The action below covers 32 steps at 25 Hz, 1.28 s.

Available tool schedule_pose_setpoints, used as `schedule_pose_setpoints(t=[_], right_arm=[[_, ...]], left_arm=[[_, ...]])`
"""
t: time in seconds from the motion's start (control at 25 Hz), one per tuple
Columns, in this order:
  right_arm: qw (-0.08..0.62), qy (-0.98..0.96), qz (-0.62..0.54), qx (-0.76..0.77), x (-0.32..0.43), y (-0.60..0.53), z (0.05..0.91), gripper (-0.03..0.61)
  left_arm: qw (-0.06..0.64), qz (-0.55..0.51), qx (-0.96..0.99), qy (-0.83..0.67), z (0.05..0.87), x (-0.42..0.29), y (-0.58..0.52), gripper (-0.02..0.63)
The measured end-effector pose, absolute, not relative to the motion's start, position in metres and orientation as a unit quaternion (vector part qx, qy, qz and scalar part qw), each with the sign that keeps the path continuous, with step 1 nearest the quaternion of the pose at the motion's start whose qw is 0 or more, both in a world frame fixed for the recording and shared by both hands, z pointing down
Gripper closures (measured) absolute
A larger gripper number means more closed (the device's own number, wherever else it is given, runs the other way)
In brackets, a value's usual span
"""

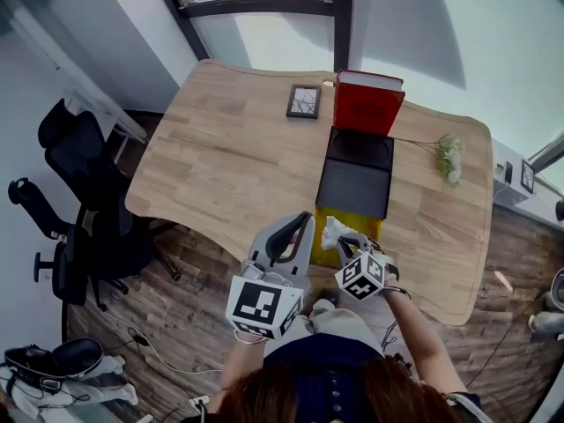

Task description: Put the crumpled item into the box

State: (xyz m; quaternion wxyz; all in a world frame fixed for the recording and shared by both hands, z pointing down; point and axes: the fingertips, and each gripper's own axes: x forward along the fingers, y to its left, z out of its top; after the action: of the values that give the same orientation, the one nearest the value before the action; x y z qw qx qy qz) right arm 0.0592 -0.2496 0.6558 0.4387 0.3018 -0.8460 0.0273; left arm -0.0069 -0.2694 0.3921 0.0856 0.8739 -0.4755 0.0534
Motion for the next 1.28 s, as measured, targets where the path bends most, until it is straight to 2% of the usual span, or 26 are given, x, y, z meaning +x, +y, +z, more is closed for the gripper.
schedule_pose_setpoints(t=[1.28], right_arm=[[0.451,-0.834,0.090,0.304,0.064,-0.255,0.683,0.548]], left_arm=[[0.090,0.066,0.868,-0.484,0.397,-0.021,-0.262,0.578]])
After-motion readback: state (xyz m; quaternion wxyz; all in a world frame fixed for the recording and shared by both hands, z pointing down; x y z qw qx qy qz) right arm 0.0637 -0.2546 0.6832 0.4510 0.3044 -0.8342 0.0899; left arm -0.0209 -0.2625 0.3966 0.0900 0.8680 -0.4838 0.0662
